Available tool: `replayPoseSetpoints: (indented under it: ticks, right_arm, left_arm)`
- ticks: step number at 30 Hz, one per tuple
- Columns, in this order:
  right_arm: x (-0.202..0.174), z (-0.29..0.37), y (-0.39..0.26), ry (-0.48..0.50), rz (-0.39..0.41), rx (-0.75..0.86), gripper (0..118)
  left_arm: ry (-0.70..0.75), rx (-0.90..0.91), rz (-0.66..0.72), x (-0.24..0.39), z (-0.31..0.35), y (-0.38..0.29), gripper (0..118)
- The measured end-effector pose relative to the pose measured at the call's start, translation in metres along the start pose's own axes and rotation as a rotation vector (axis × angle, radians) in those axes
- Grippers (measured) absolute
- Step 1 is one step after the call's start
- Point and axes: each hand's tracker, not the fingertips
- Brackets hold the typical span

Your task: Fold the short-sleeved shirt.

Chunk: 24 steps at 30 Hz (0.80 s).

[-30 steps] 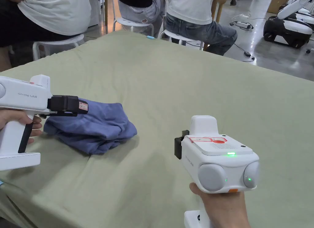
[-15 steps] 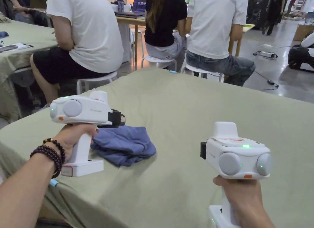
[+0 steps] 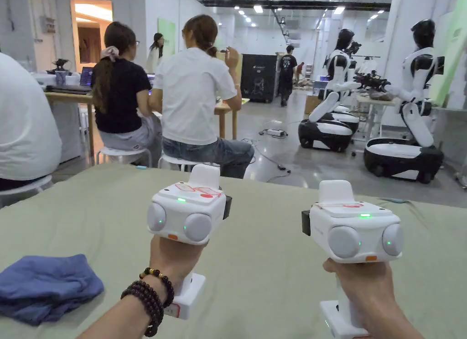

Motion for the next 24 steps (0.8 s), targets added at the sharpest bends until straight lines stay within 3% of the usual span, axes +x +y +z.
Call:
replayPoseSetpoints:
  ticks: [3, 6, 8, 12, 14, 24]
  right_arm:
    - [0.061, 0.004, 0.008, -0.080, -0.018, 0.055, 0]
    - [0.118, -0.003, 0.013, -0.115, -0.085, 0.109, 0]
    - [0.145, -0.006, 0.015, -0.146, -0.081, 0.145, 0]
    - [0.193, -0.022, 0.022, -0.171, -0.151, 0.197, 0]
    - [0.206, -0.032, 0.022, -0.247, -0.162, 0.223, 0]
    - [0.219, -0.067, 0.002, -0.271, -0.086, 0.216, 1]
  left_arm:
    - [-0.029, 0.009, 0.050, 0.039, -0.020, 0.023, 0]
    - [-0.013, 0.044, 0.031, 0.072, -0.043, 0.040, 0]
    - [-0.010, 0.070, 0.030, 0.086, -0.055, 0.048, 0]
    - [-0.043, 0.104, 0.056, 0.106, -0.080, 0.057, 0]
    - [-0.039, 0.115, 0.046, 0.112, -0.092, 0.057, 0]
    - [-0.012, 0.056, 0.090, 0.113, -0.139, 0.054, 0]
